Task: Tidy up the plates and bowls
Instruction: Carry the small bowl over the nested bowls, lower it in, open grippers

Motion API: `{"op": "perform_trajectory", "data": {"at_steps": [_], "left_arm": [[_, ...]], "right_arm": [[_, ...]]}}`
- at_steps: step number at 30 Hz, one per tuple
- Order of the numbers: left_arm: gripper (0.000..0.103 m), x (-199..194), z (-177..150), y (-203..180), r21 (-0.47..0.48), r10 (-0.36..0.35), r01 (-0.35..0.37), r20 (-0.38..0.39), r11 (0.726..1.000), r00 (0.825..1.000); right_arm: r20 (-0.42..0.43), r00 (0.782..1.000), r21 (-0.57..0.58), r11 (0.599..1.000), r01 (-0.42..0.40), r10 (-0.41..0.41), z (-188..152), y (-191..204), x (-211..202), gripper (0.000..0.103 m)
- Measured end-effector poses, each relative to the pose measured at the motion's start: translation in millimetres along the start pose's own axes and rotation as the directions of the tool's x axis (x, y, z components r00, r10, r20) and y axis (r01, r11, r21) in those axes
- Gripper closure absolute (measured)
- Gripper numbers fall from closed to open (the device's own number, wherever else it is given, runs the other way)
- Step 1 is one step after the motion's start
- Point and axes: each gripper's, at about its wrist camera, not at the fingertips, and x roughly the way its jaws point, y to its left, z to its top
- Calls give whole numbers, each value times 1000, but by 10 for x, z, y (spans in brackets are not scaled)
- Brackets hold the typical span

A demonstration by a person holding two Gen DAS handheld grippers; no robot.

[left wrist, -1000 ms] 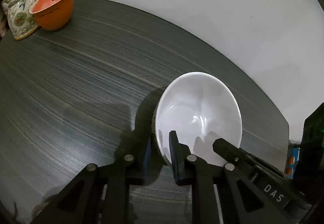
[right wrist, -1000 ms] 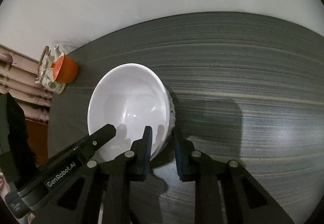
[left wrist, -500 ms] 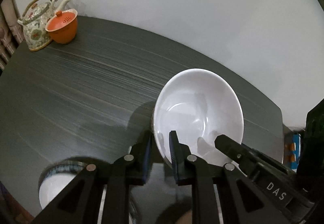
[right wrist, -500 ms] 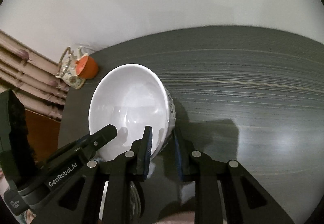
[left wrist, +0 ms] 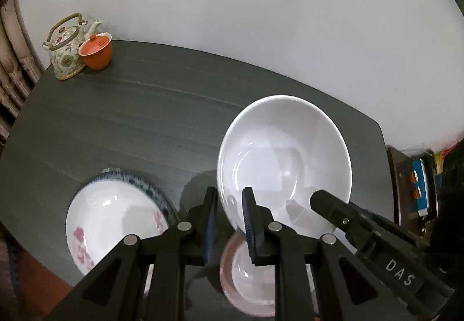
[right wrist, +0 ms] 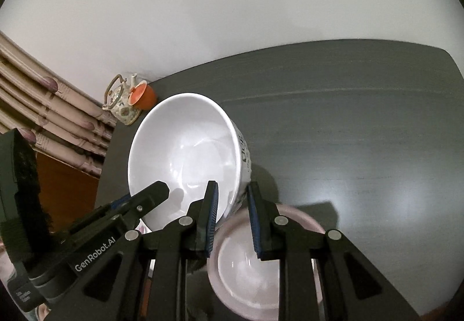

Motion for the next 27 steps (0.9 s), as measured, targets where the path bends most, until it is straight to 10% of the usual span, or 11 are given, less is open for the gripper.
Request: {"op": "perform_trajectory", "data": {"at_steps": [27], "left_arm": [[85,184,-840,-355,42,-2,8,-143,999,990]], "right_arm": [[-48,997,92,994,62,-58,-791,-385,-97,81]]}}
